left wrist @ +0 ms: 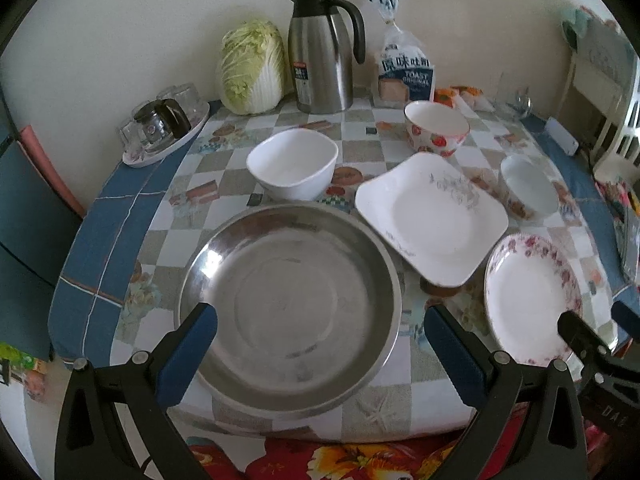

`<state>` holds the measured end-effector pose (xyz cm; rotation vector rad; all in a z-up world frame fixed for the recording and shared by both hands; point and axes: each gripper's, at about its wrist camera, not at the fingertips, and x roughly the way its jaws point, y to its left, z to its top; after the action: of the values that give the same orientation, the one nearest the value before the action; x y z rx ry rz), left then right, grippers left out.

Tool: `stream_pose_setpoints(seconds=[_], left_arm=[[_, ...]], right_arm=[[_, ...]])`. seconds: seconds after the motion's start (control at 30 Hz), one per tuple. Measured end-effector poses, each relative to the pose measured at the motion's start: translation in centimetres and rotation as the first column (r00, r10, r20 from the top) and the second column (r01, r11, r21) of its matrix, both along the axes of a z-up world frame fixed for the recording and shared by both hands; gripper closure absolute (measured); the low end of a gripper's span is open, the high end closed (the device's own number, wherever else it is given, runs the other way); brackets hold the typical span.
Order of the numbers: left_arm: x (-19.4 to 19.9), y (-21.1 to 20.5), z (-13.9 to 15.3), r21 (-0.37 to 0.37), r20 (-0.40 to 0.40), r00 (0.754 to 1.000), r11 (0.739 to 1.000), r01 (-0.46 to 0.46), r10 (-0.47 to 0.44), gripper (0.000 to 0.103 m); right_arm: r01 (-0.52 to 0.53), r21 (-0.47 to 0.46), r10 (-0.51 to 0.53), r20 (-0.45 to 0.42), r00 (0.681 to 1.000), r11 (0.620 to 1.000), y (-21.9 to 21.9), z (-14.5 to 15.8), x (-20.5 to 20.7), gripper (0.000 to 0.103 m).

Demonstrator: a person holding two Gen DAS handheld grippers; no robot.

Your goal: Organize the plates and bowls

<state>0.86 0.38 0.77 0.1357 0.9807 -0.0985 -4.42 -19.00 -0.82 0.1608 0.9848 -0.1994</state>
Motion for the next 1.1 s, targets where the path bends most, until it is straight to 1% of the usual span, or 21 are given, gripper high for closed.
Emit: stream_pose_setpoints(seconds=[0.07,0.17,0.27,0.33,0.5,0.63,0.7,0.8,0.9,0.97,1.03,1.1], left_arm=[[0.6,0.1,0.4,-0.015,0.003,1.0,1.0,-0.006,0.006,0.0],[2.2,0.5,0.8,-0.025,-0.013,0.999,0.998,-0.051,0.051,0.0],[3.8,0.9,1.2,-0.062,-0.037,0.995,0.993,-0.099,0.096,0.0],[4.8,1.5,1.3,-0.094,-0.042,0.989,0.985,-0.142,0.139,0.0],[6.9,2.8,1.2,-0.123,-0.043,0.976,0.968,-0.218,0.215,0.0],[8.2,4.4,1.1,-0.176,-0.019,0.962,0.946,-0.273,0.274,0.0],[8.8,5.5,0.9,-0.201,0.009,0.952,0.933,-0.299,0.307,0.0],[9.0,7.0,0.4,-0.219,0.057,0.934,0.917,-0.333,0.352,0.0],[9.4,8.7,-0.2,-0.199,0.055,0.918,0.905,-0.375,0.392,0.0],[9.3,10.1,-0.4,-0.188,0.069,0.903,0.895,-0.405,0.424,0.0],[9.2,11.2,-0.7,-0.181,0.062,0.893,0.885,-0.429,0.445,0.0],[9.2,12.5,-1.2,-0.19,0.037,0.885,0.873,-0.449,0.463,0.0]], right_arm=[[-0.004,0.011,0.004,0.007,1.0,1.0,0.0,0.3,0.5,0.0],[0.003,0.019,-0.003,0.001,1.0,1.0,-0.2,0.2,1.3,0.0],[0.002,0.042,-0.002,-0.003,1.0,0.999,-0.2,0.3,2.3,0.0],[-0.004,0.052,0.004,0.0,1.0,0.999,-0.1,0.7,3.6,0.0],[-0.024,0.092,0.021,0.032,0.999,0.996,0.7,1.7,6.3,0.0],[-0.055,0.116,0.048,0.057,0.997,0.992,1.9,2.0,8.6,0.0],[-0.082,0.118,0.076,0.058,0.995,0.99,2.7,1.9,9.6,0.0],[-0.111,0.121,0.105,0.058,0.993,0.986,3.8,1.4,10.8,0.0],[-0.131,0.166,0.122,0.061,0.991,0.977,4.2,0.2,11.3,0.0],[-0.144,0.189,0.136,0.054,0.989,0.971,4.6,-0.7,11.5,0.0],[-0.15,0.199,0.145,0.038,0.989,0.968,4.9,-1.7,11.6,0.0],[-0.166,0.203,0.166,0.017,0.986,0.965,5.4,-2.6,11.6,0.0]])
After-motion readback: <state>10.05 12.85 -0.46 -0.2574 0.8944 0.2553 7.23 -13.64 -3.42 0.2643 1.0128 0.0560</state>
